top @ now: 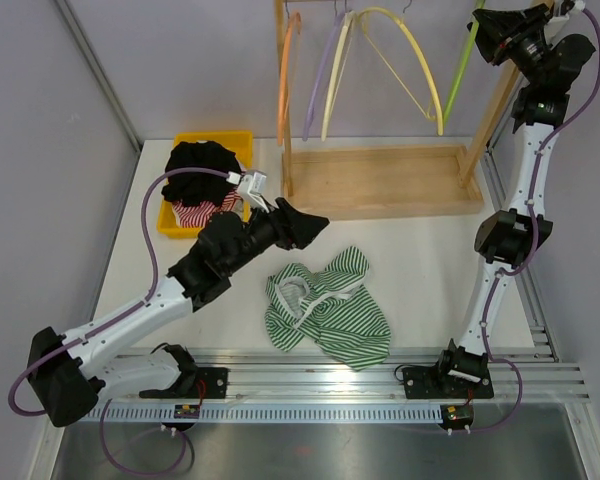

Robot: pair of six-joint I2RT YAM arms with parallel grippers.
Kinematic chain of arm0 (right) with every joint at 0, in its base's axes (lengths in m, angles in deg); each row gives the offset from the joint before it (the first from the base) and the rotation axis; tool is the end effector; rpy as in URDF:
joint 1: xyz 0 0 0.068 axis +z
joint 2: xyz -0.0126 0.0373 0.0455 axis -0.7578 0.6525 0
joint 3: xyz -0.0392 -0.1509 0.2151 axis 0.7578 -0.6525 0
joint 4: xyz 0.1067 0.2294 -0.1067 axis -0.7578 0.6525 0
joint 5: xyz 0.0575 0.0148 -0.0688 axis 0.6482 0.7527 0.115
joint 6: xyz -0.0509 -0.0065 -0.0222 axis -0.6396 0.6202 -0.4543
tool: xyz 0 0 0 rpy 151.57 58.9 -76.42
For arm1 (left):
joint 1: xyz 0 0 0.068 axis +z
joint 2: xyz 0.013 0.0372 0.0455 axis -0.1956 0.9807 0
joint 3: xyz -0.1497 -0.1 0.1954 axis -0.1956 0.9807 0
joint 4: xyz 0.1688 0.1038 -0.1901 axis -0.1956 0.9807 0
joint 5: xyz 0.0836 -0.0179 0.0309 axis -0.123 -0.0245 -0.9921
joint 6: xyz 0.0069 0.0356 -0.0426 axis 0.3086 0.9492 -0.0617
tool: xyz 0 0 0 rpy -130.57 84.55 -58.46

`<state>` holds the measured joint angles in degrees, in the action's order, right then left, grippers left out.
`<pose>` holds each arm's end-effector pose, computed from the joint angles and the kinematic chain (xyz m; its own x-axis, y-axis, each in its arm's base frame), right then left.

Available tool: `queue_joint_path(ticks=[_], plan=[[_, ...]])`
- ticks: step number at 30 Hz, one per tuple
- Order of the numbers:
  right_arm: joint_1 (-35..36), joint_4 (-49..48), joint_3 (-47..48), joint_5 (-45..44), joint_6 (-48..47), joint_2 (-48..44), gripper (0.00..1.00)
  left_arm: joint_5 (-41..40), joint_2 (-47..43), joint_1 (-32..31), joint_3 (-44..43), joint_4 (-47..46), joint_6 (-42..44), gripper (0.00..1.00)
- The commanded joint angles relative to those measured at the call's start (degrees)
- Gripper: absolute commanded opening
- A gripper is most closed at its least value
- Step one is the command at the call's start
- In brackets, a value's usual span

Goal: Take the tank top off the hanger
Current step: Hang the hanger back to the clothesline with the right arm

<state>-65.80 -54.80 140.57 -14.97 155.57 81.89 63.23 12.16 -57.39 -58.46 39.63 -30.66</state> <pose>0.5041 -0.1197 0.4850 -0.4153 0.8236 -0.3863 -0.4878 0.1568 0.8587 0.1907 -0.2008 0.3415 -0.4996 -0.4275 -0.7534 0.5632 0.5006 -0.6575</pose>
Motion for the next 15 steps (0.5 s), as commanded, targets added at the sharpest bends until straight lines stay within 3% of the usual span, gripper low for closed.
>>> queue_joint_path(ticks=[1, 7, 15], plan=[[0.28, 1.09, 0.64, -7.64, -0.6, 0.11, 0.48, 1.23, -0.76, 0.14, 1.29, -4.05, -0.93, 0.69], [0.36, 1.7, 0.38, -8.17, -0.77, -1.29, 0.51, 1.76, -1.03, 0.23, 2.87, -5.28, -1.81, 0.69], [1.5, 2.93, -1.29, -8.52, -0.77, -3.4, 0.47, 2.9, -2.08, 0.32, 4.8, -7.65, -3.48, 0.69]])
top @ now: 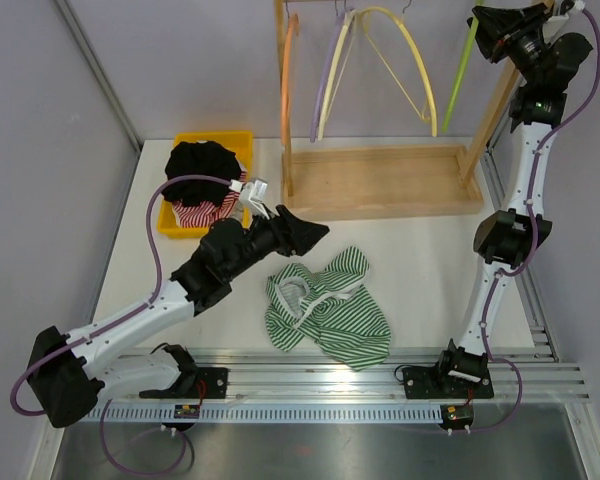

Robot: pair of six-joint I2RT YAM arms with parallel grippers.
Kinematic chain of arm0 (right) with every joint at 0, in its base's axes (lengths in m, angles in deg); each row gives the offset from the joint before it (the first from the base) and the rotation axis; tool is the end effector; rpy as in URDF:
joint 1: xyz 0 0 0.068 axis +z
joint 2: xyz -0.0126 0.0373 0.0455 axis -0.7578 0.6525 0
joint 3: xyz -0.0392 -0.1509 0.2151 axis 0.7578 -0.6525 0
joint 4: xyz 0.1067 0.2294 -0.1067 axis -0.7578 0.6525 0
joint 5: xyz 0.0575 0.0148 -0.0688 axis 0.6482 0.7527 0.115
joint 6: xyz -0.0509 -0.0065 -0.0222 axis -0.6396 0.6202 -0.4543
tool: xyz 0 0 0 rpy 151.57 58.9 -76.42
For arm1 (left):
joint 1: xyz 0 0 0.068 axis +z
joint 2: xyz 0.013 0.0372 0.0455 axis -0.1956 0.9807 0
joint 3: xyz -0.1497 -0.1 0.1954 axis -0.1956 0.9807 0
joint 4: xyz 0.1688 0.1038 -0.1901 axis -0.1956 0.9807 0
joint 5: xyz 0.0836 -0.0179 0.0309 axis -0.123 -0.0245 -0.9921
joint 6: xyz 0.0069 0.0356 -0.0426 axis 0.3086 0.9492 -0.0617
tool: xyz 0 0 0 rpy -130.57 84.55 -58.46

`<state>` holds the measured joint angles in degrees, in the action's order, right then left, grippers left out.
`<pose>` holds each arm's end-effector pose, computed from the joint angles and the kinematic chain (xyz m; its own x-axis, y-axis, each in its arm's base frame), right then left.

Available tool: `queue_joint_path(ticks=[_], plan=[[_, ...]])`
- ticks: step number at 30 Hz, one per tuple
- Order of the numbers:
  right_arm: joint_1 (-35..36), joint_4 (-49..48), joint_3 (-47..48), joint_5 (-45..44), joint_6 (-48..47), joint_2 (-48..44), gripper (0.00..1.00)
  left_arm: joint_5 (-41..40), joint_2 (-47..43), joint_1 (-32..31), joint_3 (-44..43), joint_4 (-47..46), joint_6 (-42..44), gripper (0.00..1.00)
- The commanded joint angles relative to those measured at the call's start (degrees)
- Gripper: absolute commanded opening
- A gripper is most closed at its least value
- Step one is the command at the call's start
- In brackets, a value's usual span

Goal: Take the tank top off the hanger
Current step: Hang the hanger back to the clothesline with the right arm

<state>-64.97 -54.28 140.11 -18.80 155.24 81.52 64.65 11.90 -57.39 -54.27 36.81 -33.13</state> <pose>0.5066 -0.1145 0.4859 -0.3763 0.8530 -0.3616 -0.4825 0.1528 0.8625 0.1889 -0.2003 0.3205 -0.5442 -0.4256 -0.7230 0.5435 0.4776 -0.6903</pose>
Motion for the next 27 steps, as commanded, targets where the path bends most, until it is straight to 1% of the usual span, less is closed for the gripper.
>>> queue_joint_path(ticks=[1, 2, 4, 5, 8, 10, 11, 14, 17, 18, 20, 25, 27], plan=[[0.85, 2.5, -1.01, -4.7, -0.27, -3.56, 0.4, 1.66, -1.99, 0.23, 1.04, -4.92, -1.1, 0.69], [1.02, 2.5, -1.27, -4.87, -0.01, -3.74, 0.36, 1.83, -2.51, 0.23, 1.22, -5.27, -1.45, 0.69], [1.64, 3.19, -1.27, -4.61, -0.35, -4.52, 0.25, 2.19, -3.04, 0.23, 1.83, -5.62, -1.62, 0.69], [1.9, 3.64, -1.45, -4.61, -1.31, -5.05, 0.25, 2.36, -3.74, 0.23, 2.45, -5.8, -1.71, 0.69], [2.43, 4.43, -4.08, -5.75, -1.68, -7.77, 0.27, 2.36, -5.06, 0.23, 3.5, -5.45, -1.71, 0.69], [2.78, 4.34, -4.87, -6.63, -1.41, -8.92, 0.32, 2.45, -6.21, 0.23, 3.94, -5.36, -1.71, 0.69], [2.96, 4.52, -4.7, -6.72, -0.89, -9.18, 0.39, 2.54, -6.73, 0.23, 4.21, -5.36, -1.8, 0.69], [3.92, 5.13, -5.05, -7.25, -0.18, -9.98, 0.39, 2.54, -8.49, 0.23, 5.09, -5.62, -2.15, 0.69], [4.36, 5.14, -9.08, -8.3, 1.13, -11.47, 0.22, 2.45, -9.99, 0.23, 5.88, -5.54, -2.24, 0.69], [4.45, 4.44, -10.57, -8.48, 1.75, -12.08, 0.12, 2.54, -10.51, 0.23, 6.23, -5.54, -2.33, 0.69], [4.54, 3.56, -14.97, -8.48, 2.54, -13.84, 0.0, 2.36, -11.83, 0.23, 6.84, -5.45, -2.42, 0.69], [5.86, 9.51, -20.86, -12.25, -3.07, -19.98, 0.0, 2.19, -13.86, 0.23, 8.25, -5.1, -2.68, 0.69], [6.04, 9.27, -23.49, -13.57, -2.82, -21.75, 0.0, 2.62, -14.73, 0.23, 8.6, -5.1, -2.86, 0.69]])
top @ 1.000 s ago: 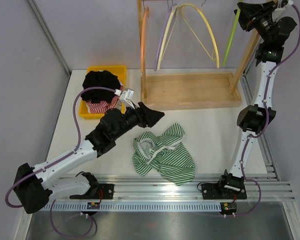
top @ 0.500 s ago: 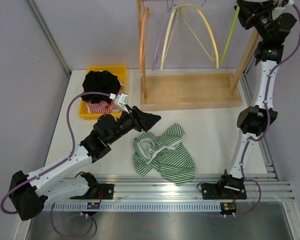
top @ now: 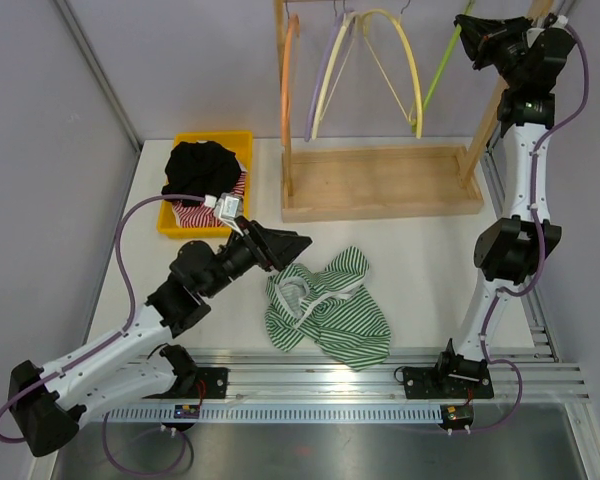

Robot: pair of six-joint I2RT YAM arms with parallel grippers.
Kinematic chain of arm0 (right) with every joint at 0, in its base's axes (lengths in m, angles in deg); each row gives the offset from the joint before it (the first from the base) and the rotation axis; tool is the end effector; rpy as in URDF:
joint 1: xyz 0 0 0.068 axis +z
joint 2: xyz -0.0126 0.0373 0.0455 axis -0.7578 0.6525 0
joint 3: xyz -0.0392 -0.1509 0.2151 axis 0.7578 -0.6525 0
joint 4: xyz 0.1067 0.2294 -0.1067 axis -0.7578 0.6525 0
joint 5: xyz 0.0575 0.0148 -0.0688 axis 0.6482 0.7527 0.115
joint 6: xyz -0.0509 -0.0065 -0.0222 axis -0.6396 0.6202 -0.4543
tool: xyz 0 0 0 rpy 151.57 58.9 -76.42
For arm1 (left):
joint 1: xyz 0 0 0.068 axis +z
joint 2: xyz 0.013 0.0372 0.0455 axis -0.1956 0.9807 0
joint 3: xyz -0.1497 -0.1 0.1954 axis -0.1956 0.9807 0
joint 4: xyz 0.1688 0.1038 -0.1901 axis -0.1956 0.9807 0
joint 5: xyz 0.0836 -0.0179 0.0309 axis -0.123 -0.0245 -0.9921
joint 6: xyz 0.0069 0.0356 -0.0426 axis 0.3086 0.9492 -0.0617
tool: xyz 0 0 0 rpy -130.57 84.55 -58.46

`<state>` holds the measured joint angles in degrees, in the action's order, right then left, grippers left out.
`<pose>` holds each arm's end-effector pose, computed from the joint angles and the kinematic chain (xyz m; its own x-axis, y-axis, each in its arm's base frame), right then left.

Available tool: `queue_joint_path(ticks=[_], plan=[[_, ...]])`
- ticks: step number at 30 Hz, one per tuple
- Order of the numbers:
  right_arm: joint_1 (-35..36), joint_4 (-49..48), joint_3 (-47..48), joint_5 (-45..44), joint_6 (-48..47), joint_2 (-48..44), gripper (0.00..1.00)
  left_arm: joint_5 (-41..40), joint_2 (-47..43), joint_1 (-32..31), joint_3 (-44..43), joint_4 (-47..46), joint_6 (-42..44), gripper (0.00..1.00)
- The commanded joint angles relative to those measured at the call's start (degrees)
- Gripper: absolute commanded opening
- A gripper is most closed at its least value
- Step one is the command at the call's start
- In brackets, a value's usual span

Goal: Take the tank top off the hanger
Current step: Hang the hanger back to the clothesline with the right arm

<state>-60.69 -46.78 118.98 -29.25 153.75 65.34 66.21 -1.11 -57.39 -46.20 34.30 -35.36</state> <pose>0.4834 -0.0759 0.4943 -0.3383 0.9177 -0.2084 -0.3039 0.1030 0.9471 0.1549 -0.1665 0.3247 -0.5142 -0.4942 -0.7010 0.5982 0.3791 -0.7060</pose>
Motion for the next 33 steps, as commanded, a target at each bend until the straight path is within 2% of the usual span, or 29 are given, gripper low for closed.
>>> queue_joint_path(ticks=[1, 12, 14, 17, 18, 21, 23, 30, 33], plan=[[1.84, 1.59, -4.81, -4.17, -0.28, -7.06, 0.0, 1.16, -1.99, 0.23, 0.8, -2.5, -0.63, 0.69], [2.28, 0.71, -11.69, -6.29, 6.05, -10.33, 0.0, 1.51, -5.6, 0.23, 2.29, -1.53, -0.89, 0.69], [2.37, 1.67, -9.15, -7.52, 6.84, -9.28, 0.0, 1.51, -6.3, 0.23, 2.47, -1.18, -1.07, 0.69], [2.54, 4.3, -0.64, -7.0, 9.04, -4.89, 0.0, 0.73, -7.7, 0.14, 2.47, 0.05, -0.63, 0.69], [2.63, 5.88, 5.56, -7.17, 9.22, -2.18, 0.0, 0.55, -7.88, 0.23, 2.56, 0.66, -0.45, 0.69], [2.89, 9.33, 11.77, -8.14, 10.44, 0.91, 0.0, -0.42, -8.85, 0.14, 2.47, 1.54, -0.01, 0.69], [2.98, 8.45, 10.03, -8.4, 12.29, 0.4, 0.0, -0.51, -8.94, 0.23, 2.47, 1.63, 0.08, 0.69], [3.16, 3.45, -9.98, -11.39, 12.9, -8.47, 0.0, -0.16, -8.94, 0.23, 2.65, 1.72, -0.01, 0.69], [3.16, 1.86, -13.78, -10.87, 13.43, -9.44, 0.0, -0.33, -9.46, 0.23, 2.74, 1.9, -0.01, 0.69]])
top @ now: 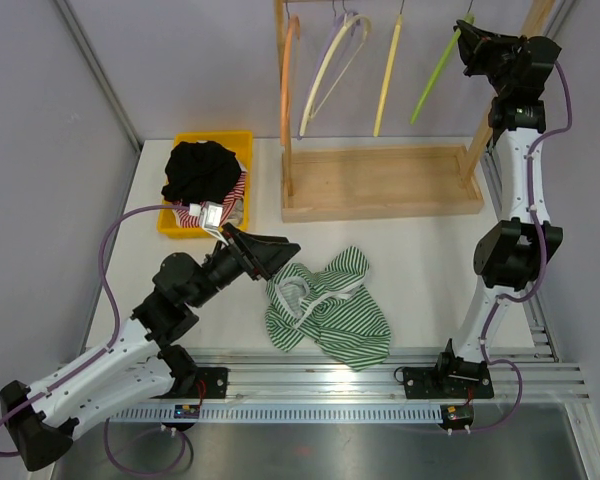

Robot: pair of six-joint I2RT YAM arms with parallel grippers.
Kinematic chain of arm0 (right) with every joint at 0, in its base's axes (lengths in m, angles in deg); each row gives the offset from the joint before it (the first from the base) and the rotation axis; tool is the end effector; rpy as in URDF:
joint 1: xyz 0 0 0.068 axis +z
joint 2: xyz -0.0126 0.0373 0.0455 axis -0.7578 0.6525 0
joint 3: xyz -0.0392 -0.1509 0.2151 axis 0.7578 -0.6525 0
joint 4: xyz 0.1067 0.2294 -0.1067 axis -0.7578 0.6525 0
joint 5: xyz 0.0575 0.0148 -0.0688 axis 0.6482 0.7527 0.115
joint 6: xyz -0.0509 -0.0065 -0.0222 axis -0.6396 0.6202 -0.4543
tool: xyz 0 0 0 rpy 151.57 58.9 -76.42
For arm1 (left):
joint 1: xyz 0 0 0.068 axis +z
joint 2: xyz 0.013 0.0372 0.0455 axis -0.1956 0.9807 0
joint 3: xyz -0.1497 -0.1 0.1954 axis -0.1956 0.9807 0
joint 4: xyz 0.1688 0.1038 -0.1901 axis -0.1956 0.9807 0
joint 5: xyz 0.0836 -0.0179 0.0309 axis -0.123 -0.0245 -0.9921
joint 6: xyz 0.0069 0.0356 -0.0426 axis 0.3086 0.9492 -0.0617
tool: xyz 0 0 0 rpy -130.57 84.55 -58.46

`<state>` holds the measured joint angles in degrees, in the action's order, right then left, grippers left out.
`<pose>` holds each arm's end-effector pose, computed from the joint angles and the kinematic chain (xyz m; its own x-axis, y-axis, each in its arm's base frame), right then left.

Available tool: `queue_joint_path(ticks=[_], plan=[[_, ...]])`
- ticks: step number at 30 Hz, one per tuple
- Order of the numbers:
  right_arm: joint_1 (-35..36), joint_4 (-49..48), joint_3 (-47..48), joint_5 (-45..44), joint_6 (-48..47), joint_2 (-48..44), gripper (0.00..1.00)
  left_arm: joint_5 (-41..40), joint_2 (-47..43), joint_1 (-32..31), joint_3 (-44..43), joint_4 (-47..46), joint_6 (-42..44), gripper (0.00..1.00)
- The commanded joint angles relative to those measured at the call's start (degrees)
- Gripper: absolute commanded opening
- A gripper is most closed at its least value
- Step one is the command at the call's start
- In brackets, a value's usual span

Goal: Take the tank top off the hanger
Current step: Hang the hanger back to the clothesline with the right arm

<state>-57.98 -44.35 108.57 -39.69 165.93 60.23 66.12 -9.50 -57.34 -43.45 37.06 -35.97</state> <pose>0.4835 -0.0587 0.4705 -0.2661 0.9589 0.0982 -0.1179 -0.1335 0.9840 0.1350 -0.1455 0.3295 -0.4952 -0.5246 -0.6925 0.6164 0.3495 -0.7056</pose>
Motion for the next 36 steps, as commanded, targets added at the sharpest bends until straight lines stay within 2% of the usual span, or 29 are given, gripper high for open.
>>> queue_joint_path(ticks=[1, 4, 9, 11, 15, 16, 23, 26, 28, 32, 36], plan=[[0.45, -1.09, -3.74, -0.07, 1.35, -4.42, 0.0, -0.24, -1.16, 0.18, -0.02, -0.77, 0.69, 0.69], [0.54, -1.71, -2.35, 1.25, -1.01, -3.98, 0.06, -0.16, -1.6, 0.18, -0.28, -0.07, 1.48, 0.69], [0.54, 3.81, 10.12, 2.39, -11.37, -1.97, 0.31, -0.68, -2.21, 0.18, -1.68, 2.57, 4.29, 0.69], [0.45, 5.49, 13.55, 2.83, -13.23, -1.61, 0.38, -1.04, -2.65, 0.18, -1.86, 3.18, 4.91, 0.7], [0.45, 5.15, 11.38, 2.49, -16.3, -3.98, 0.52, -1.39, -2.92, 0.18, -2.3, 4.15, 5.87, 0.74], [0.45, 5.4, 10.59, 2.22, -17.19, -4.77, 0.62, -1.47, -2.92, 0.18, -2.48, 4.41, 5.96, 0.76], [0.45, 3.56, -3.63, -0.59, -19.74, -12.24, 0.63, -2.18, -4.41, 0.18, -2.65, 6.44, 6.23, 0.79], [0.36, 1.55, -6.29, 0.2, -20.09, -12.6, 0.62, -2.62, -5.64, 0.18, -2.57, 7.31, 6.23, 0.79], [0.36, 1.19, -4.55, 1.69, -21.06, -10.85, 0.62, -2.88, -6.6, 0.18, -2.22, 7.75, 6.31, 0.79], [0.36, 3.83, 5.46, 5.11, -22.12, -4.79, 0.61, -4.2, -8.01, 0.18, -1.69, 9.25, 6.66, 0.79], [0.45, 2.6, 2.95, 4.86, -22.55, -6.96, 0.61, -5.08, -8.28, 0.18, -1.25, 8.99, 6.66, 0.79]])
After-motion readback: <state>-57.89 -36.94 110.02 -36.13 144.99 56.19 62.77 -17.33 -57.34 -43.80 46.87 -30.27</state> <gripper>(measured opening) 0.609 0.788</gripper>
